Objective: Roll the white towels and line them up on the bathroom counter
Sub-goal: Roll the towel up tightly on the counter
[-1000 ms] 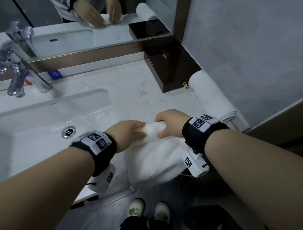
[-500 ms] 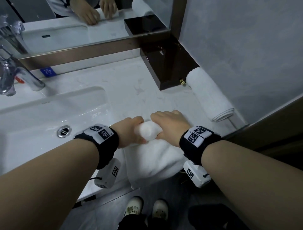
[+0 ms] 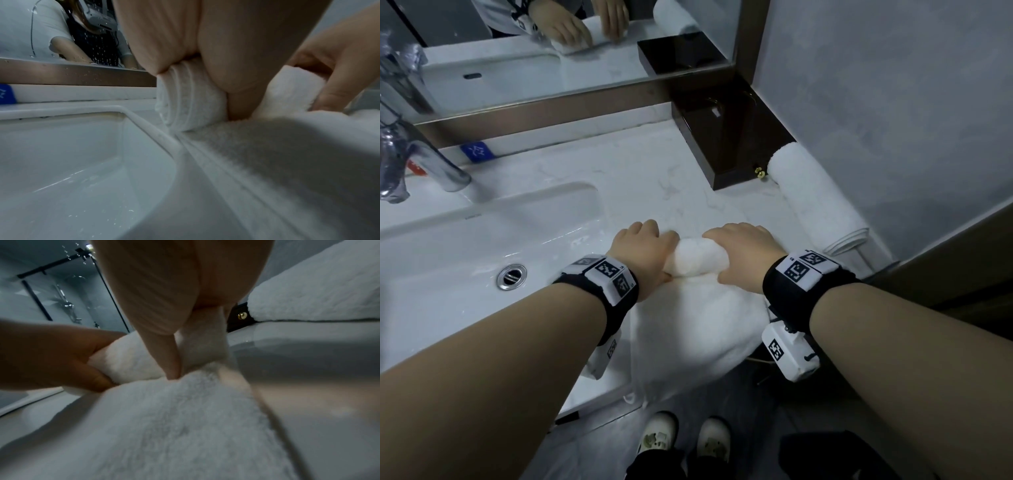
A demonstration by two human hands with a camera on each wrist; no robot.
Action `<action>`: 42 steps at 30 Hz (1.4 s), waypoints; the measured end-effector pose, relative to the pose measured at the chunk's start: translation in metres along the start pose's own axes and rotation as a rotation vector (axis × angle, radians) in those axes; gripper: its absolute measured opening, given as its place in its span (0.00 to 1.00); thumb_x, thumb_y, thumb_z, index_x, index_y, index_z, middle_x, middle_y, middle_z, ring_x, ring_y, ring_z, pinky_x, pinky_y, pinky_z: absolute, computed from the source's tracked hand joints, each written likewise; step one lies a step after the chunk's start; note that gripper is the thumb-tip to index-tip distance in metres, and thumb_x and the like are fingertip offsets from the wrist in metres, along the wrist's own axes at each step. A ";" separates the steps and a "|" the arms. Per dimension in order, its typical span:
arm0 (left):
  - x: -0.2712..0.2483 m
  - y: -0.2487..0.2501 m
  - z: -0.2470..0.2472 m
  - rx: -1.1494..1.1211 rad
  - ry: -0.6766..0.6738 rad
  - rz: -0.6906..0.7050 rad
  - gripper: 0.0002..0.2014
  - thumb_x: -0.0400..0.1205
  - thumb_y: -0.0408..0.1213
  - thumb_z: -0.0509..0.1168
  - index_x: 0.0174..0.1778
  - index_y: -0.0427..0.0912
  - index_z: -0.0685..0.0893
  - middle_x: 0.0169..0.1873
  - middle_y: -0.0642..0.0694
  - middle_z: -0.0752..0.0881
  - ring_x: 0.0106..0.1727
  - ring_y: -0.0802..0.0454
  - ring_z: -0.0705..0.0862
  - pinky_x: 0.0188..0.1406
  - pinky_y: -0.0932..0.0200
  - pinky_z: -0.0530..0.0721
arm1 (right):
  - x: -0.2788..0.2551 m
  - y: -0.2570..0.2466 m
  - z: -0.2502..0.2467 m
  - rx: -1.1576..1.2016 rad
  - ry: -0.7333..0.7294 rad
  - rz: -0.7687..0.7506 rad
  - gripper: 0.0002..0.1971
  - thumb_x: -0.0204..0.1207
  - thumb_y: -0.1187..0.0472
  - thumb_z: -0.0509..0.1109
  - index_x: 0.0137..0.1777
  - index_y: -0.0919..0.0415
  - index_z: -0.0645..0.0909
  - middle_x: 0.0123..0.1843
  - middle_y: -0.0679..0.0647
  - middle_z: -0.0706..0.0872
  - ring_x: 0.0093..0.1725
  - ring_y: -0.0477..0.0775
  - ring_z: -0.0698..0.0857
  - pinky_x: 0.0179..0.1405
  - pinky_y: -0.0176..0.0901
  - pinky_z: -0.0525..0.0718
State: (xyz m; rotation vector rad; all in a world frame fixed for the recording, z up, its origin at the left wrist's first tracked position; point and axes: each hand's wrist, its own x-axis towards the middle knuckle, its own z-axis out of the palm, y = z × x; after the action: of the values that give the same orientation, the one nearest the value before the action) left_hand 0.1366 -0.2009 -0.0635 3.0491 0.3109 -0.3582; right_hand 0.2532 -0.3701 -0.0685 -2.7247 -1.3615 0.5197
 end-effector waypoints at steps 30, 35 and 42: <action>-0.010 0.013 0.021 0.114 0.066 -0.057 0.39 0.68 0.36 0.67 0.74 0.50 0.57 0.57 0.52 0.75 0.51 0.45 0.78 0.51 0.52 0.72 | 0.014 -0.012 -0.022 -0.062 -0.115 0.025 0.34 0.76 0.29 0.52 0.71 0.52 0.73 0.64 0.51 0.79 0.67 0.58 0.75 0.69 0.54 0.67; -0.011 0.016 0.022 0.158 0.084 -0.023 0.38 0.68 0.36 0.64 0.75 0.45 0.59 0.57 0.49 0.74 0.52 0.44 0.77 0.59 0.51 0.71 | 0.021 -0.016 -0.034 0.011 -0.242 0.017 0.30 0.80 0.34 0.57 0.70 0.57 0.73 0.64 0.53 0.79 0.61 0.57 0.79 0.63 0.55 0.76; -0.018 0.013 0.025 0.139 0.068 0.066 0.43 0.74 0.42 0.63 0.84 0.41 0.48 0.81 0.43 0.60 0.78 0.42 0.65 0.81 0.43 0.56 | 0.034 -0.015 -0.030 0.009 -0.295 -0.055 0.21 0.73 0.35 0.67 0.50 0.48 0.65 0.48 0.45 0.76 0.46 0.54 0.78 0.45 0.52 0.77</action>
State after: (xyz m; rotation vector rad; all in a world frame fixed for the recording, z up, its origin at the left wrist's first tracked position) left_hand 0.1161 -0.2186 -0.0826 3.2038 0.1958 -0.2836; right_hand 0.2703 -0.3313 -0.0469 -2.6743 -1.4826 0.9525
